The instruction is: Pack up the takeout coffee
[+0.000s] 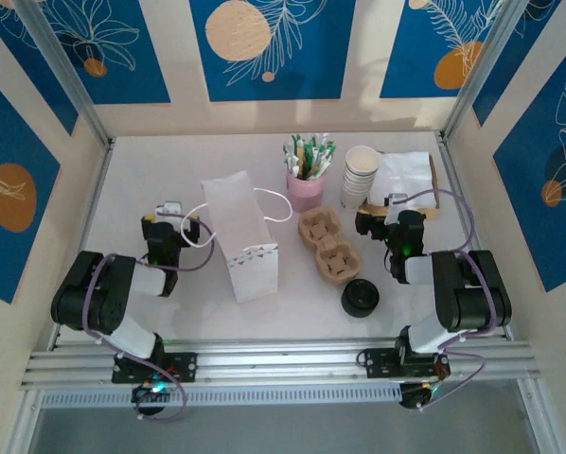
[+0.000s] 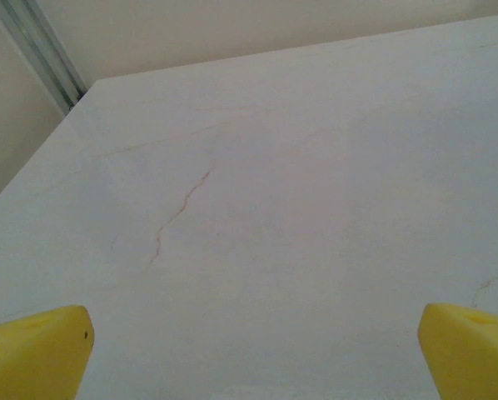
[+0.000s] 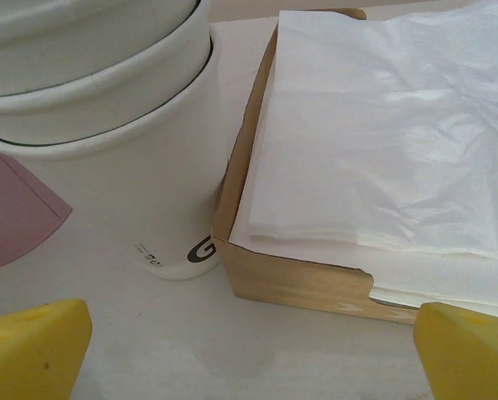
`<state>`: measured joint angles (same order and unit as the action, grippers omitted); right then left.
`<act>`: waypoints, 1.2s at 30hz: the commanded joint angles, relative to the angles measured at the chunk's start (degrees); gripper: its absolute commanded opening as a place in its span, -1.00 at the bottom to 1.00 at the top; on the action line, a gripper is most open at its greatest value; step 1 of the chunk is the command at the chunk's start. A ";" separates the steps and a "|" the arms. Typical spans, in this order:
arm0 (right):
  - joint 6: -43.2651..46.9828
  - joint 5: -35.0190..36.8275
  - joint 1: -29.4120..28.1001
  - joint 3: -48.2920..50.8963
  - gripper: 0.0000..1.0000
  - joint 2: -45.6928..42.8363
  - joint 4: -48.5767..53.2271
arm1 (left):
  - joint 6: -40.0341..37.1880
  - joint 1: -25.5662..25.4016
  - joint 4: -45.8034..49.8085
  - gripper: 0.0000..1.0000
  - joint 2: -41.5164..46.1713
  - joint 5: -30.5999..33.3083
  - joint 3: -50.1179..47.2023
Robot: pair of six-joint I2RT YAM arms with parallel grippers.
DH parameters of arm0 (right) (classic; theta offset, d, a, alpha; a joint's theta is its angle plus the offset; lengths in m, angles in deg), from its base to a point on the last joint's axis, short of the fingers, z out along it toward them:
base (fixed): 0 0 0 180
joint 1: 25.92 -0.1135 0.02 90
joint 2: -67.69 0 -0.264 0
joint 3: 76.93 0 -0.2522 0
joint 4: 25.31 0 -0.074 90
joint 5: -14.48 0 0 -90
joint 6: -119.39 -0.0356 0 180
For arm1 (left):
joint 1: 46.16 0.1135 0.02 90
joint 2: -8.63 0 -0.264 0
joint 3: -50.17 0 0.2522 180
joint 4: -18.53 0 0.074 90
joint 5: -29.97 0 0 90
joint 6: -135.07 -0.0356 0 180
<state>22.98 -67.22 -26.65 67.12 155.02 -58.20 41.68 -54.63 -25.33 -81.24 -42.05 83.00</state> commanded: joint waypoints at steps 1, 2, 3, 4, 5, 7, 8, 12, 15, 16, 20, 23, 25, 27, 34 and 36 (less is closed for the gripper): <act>0.37 -0.91 0.20 -1.36 0.99 -0.08 -0.27 | 0.50 0.47 0.09 1.00 -0.05 -1.00 0.88; 0.34 -0.91 0.20 -1.36 0.99 -0.05 -0.27 | 0.50 0.47 0.02 1.00 -0.04 -1.01 0.88; 0.31 -0.91 0.21 -1.36 0.99 -0.05 -0.26 | 0.50 0.47 0.10 1.00 -0.04 -0.96 0.88; 0.34 -0.97 0.20 -1.36 0.99 -0.05 -0.24 | 0.50 0.48 -0.01 1.00 -0.04 -0.96 0.88; 0.35 -0.92 0.20 -1.36 0.99 -0.08 -0.25 | 0.50 0.47 0.08 1.00 -0.05 -0.96 0.88; 0.34 -0.91 0.20 -1.35 0.99 -0.06 -0.18 | 0.50 0.52 0.10 1.00 -0.05 -0.99 0.88; 0.35 -0.99 0.21 -1.36 0.99 -0.05 -0.20 | 0.50 0.47 0.02 1.00 -0.05 -0.94 0.88; 0.34 -0.92 0.21 -1.32 0.99 -0.05 -0.19 | 0.50 0.48 0.17 1.00 -0.04 -1.09 0.97; 0.35 -0.91 0.21 -1.36 0.99 -0.05 -0.19 | 0.50 0.47 0.15 1.00 0.01 -1.10 0.97; 0.32 -0.91 0.23 -1.36 0.99 -0.06 -0.19 | 0.50 0.48 0.17 1.00 -0.04 -1.04 0.97; 0.35 -0.91 0.21 -1.34 0.99 -0.05 -0.19 | 0.50 0.48 0.10 1.00 -0.05 -1.10 0.95; 0.30 -0.95 0.22 -1.34 0.99 -0.05 -0.19 | 0.50 0.49 0.11 1.00 -0.05 -1.04 0.96; 0.35 -0.91 0.25 -1.32 0.99 -0.05 -0.19 | 0.50 0.48 0.06 1.00 -0.04 -1.09 0.97; 0.35 -0.91 0.21 -1.34 0.99 -0.05 -0.19 | 0.50 0.52 -0.02 1.00 0.00 -1.08 0.88; 0.49 -0.88 0.14 -1.14 0.99 -0.27 -0.58 | 0.50 0.56 -0.07 1.00 0.00 -1.04 0.79; 0.85 0.19 -0.50 -1.45 0.99 -1.32 0.71 | 0.50 0.54 -0.12 1.00 0.05 -1.05 0.79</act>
<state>23.00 -67.20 -26.71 67.12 154.99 -58.16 41.68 -54.63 -25.31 -81.24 -42.05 83.00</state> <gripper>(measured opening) 0.993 0.999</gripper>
